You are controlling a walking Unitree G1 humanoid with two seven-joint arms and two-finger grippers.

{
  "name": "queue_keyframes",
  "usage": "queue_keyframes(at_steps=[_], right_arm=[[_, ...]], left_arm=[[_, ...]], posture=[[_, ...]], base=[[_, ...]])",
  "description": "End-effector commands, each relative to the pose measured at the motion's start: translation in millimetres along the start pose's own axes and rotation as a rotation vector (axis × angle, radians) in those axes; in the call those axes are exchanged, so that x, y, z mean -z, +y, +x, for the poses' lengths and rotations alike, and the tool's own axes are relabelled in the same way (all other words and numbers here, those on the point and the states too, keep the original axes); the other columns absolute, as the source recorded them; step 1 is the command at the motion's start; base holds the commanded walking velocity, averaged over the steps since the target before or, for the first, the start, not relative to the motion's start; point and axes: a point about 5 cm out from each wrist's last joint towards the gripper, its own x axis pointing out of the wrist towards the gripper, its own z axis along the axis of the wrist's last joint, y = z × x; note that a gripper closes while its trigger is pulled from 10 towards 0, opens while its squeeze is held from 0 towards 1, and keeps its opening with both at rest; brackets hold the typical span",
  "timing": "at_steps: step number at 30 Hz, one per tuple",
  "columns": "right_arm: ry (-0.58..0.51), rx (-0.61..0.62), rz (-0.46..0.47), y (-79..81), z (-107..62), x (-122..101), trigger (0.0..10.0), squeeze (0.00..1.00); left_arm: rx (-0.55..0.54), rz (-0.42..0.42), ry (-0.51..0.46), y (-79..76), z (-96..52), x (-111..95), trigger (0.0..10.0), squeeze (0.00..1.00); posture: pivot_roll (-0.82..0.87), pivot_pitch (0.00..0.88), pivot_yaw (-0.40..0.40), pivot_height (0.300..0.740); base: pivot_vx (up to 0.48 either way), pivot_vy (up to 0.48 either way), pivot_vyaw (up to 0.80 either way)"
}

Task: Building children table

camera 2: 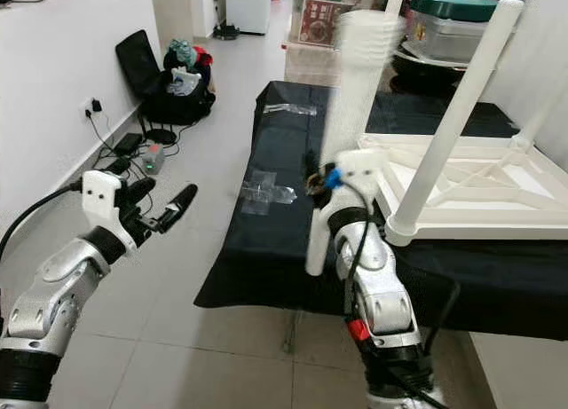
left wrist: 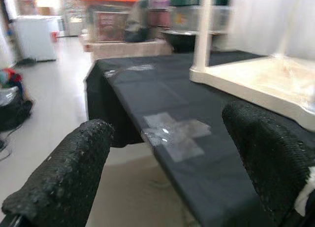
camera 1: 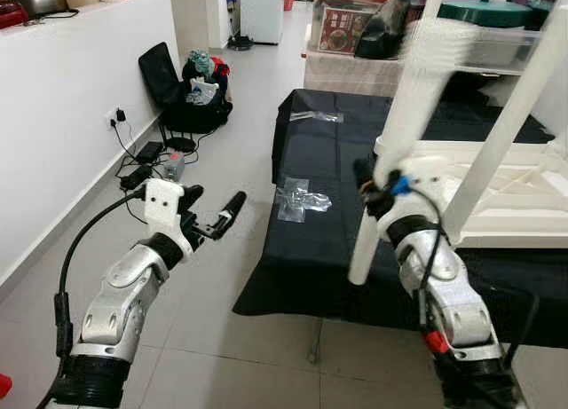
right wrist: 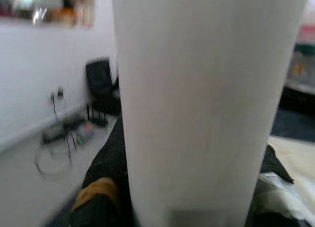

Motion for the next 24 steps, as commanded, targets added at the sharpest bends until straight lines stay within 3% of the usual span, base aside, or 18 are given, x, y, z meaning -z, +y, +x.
queue_keyframes(at_steps=[1, 4, 5, 6, 7, 8, 9, 10, 12, 13, 15, 16, 19, 24], right_arm=[[-0.067, -0.002, -0.082, -3.1, 0.6, -9.0, 0.0, 0.00], [-0.079, -0.143, -0.327, 3.5, -2.3, -9.7, 0.0, 0.00], [-0.079, -0.143, -0.327, 3.5, -2.3, -9.7, 0.0, 0.00], [-0.091, -0.171, -0.436, 4.5, -3.0, -10.7, 0.0, 0.00], [-0.091, -0.171, -0.436, 4.5, -3.0, -10.7, 0.0, 0.00], [-0.102, -0.184, -0.507, 5.1, -3.4, -11.2, 0.0, 0.00], [-0.121, -0.178, -0.608, 2.5, -2.8, -11.3, 0.0, 0.00], [-0.121, -0.178, -0.608, 2.5, -2.8, -11.3, 0.0, 0.00], [-0.143, -0.162, -0.736, -3.1, -2.2, -9.2, 0.0, 0.00], [-0.143, -0.162, -0.736, -3.1, -2.2, -9.2, 0.0, 0.00], [-0.139, -0.130, -0.848, -18.5, -3.6, -0.1, 0.0, 0.00], [-0.139, -0.130, -0.848, -18.5, -3.6, -0.1, 0.0, 0.00], [-0.082, -0.074, -0.987, -47.5, -6.2, 14.4, 0.0, 0.00], [-0.011, -0.037, -1.077, -71.3, -11.4, 30.6, 0.0, 0.00]], left_arm=[[0.029, 0.029, 0.019, -2.8, -1.8, 1.0, 10.0, 0.00], [0.126, 0.109, 0.030, -2.4, -6.4, -7.0, 10.0, 0.00], [0.126, 0.109, 0.030, -2.4, -6.4, -7.0, 10.0, 0.00], [0.142, 0.115, 0.031, -0.4, -7.6, -10.6, 10.0, 0.00], [0.142, 0.115, 0.031, -0.4, -7.6, -10.6, 10.0, 0.00], [0.147, 0.116, 0.032, 0.8, -8.4, -12.8, 10.0, 0.00], [0.146, 0.086, 0.027, 3.5, -8.6, -17.1, 10.0, 0.00], [0.146, 0.086, 0.027, 3.5, -8.6, -17.1, 10.0, 0.00], [0.144, 0.031, 0.020, 6.5, -9.1, -22.5, 10.0, 0.00], [0.144, 0.031, 0.020, 6.5, -9.1, -22.5, 10.0, 0.00], [0.161, -0.013, 0.021, 8.3, -13.7, -26.5, 10.0, 0.00], [0.161, -0.013, 0.021, 8.3, -13.7, -26.5, 10.0, 0.00], [0.245, -0.046, 0.024, 2.0, -25.0, -31.7, 10.0, 0.00], [0.352, -0.089, 0.028, -7.7, -35.5, -36.6, 10.0, 0.00]], posture=[[0.07, 0.000, -0.073, 0.740], [0.07, 0.000, -0.076, 0.740], [0.07, 0.000, -0.076, 0.740], [0.07, 0.000, -0.076, 0.740], [0.07, 0.000, -0.076, 0.740], [0.07, 0.000, -0.076, 0.740], [0.07, 0.000, -0.072, 0.740], [0.07, 0.000, -0.072, 0.740], [0.07, 0.000, -0.072, 0.740], [0.07, 0.000, -0.072, 0.740], [0.08, 0.000, -0.075, 0.740], [0.08, 0.000, -0.075, 0.740], [0.09, 0.000, -0.082, 0.740], [0.10, 0.000, -0.086, 0.740]], base=[[0.000, 0.000, 0.00], [0.000, 0.000, 0.00], [0.000, 0.000, 0.00], [0.000, 0.000, 0.00], [0.000, 0.000, 0.00], [0.000, 0.000, 0.00], [0.000, 0.000, 0.00], [0.000, 0.000, 0.00], [0.000, 0.000, 0.00], [0.000, 0.000, 0.00], [0.000, 0.000, 0.00], [0.000, 0.000, 0.00], [0.000, 0.000, 0.00], [0.000, 0.000, 0.00]])
